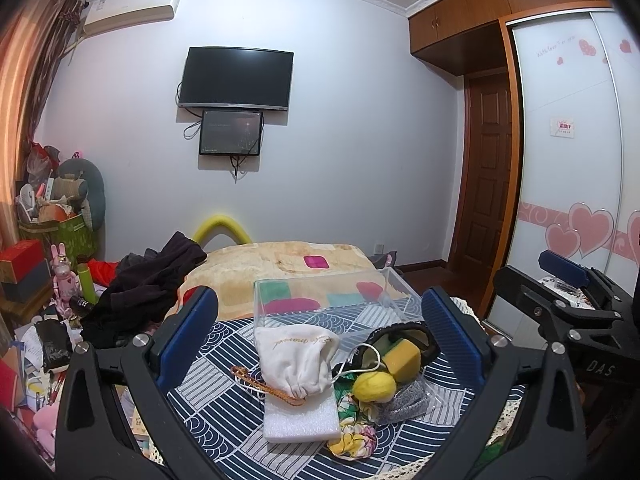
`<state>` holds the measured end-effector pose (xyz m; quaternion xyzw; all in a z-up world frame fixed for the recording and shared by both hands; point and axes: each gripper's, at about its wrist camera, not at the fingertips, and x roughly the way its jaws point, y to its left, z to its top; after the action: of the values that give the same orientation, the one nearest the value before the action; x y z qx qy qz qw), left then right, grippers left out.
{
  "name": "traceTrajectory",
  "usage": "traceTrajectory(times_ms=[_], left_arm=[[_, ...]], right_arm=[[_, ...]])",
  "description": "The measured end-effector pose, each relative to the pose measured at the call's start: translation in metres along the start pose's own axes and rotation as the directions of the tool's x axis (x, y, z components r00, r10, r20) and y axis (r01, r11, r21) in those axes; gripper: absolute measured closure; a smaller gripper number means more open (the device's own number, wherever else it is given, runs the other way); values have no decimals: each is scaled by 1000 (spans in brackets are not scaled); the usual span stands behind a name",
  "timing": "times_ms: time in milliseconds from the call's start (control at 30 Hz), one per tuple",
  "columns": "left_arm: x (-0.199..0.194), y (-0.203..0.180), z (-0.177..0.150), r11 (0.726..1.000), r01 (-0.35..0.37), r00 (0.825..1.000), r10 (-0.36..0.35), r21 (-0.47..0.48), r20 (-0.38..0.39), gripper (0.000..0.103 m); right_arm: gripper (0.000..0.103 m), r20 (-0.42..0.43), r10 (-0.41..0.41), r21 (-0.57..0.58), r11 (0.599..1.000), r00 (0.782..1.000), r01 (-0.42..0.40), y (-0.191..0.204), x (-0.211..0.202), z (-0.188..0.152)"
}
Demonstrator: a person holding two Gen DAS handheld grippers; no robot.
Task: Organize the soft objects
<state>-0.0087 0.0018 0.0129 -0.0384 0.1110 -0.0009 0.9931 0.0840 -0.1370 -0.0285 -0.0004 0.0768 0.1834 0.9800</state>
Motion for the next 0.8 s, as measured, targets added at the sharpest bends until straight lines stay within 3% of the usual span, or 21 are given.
traceTrajectory(times_ms=[300,400,567,700,800], left_arm=[[18,8,-10,1000,17,999,-17,-22,-34,1],[28,11,-15,999,14,998,-16,-30,-59,13],[53,21,-28,999,12,993,-18,-51,-118,21],[85,32,-46,998,-12,979,-1,-61,-203,31],[110,40,-61,996,-23,961,-1,-85,-276,32]], right_arm=[[0,-41,5,-3,1000,999,-6,-4,16,-13],[0,-60,4,-3,1000,998,-4,-6,23,-19],[6,-114,8,13,1000,993,-6,-14,38,-31],[14,-177,9,27,1000,984,-5,-21,53,-42],[15,-229,15,44,999,973,-5,-27,65,-52]])
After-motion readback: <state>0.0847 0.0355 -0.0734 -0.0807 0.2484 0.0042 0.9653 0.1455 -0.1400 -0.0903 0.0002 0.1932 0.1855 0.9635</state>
